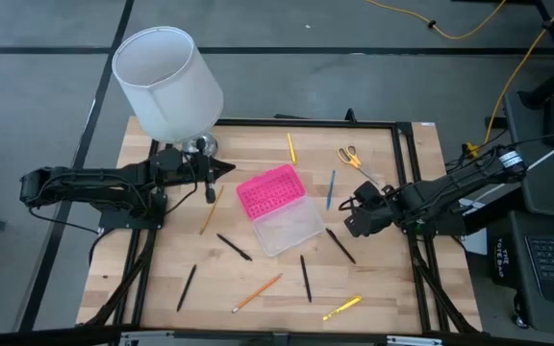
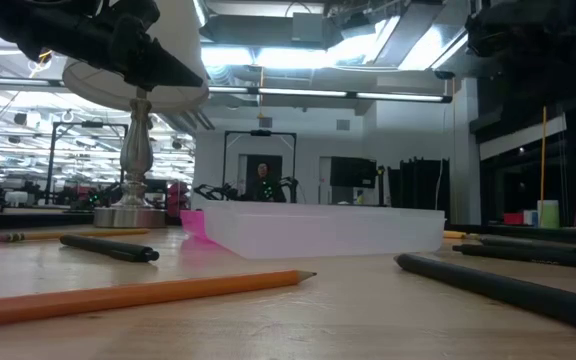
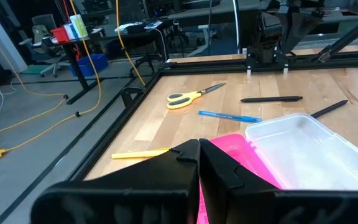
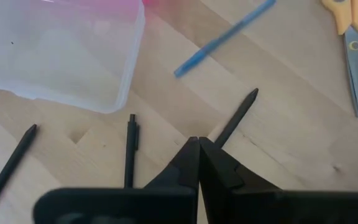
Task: Pick & place school supplies into a supply box
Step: Put the black pen into the supply box
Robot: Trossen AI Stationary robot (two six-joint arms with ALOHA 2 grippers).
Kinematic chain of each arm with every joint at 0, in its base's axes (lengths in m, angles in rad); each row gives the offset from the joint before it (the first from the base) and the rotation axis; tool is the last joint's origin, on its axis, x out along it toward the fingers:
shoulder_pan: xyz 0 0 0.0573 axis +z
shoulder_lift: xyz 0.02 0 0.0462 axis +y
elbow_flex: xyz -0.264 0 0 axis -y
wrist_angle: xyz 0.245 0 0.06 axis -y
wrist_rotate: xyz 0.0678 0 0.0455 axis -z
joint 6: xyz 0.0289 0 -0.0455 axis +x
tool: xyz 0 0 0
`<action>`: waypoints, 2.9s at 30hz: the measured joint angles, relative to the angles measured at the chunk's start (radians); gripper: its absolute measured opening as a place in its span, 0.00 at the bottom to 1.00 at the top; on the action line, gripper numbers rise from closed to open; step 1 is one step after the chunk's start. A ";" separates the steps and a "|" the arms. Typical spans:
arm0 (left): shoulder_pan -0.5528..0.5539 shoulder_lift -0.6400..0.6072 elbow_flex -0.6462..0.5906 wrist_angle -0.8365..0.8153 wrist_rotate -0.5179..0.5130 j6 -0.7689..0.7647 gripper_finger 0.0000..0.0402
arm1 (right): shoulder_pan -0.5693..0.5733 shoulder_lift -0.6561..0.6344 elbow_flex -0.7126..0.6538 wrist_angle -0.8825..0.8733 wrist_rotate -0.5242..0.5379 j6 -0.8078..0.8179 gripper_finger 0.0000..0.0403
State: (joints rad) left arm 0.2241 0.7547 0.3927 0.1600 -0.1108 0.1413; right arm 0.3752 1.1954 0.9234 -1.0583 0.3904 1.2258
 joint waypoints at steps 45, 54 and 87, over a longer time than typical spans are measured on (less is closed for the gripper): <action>0.000 0.000 0.000 0.001 0.000 0.002 0.01 | -0.075 0.001 -0.375 0.377 0.052 0.127 0.33; 0.000 0.000 0.000 0.001 0.000 0.001 0.01 | -0.092 0.001 -0.451 0.473 0.026 0.127 0.33; 0.000 0.000 0.000 0.000 0.000 -0.024 0.01 | -0.093 0.217 -0.392 0.444 0.013 0.124 0.32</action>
State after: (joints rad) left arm 0.2241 0.7551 0.3927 0.1600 -0.1108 0.1173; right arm 0.2821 1.4120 0.5316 -0.6141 0.4032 1.3497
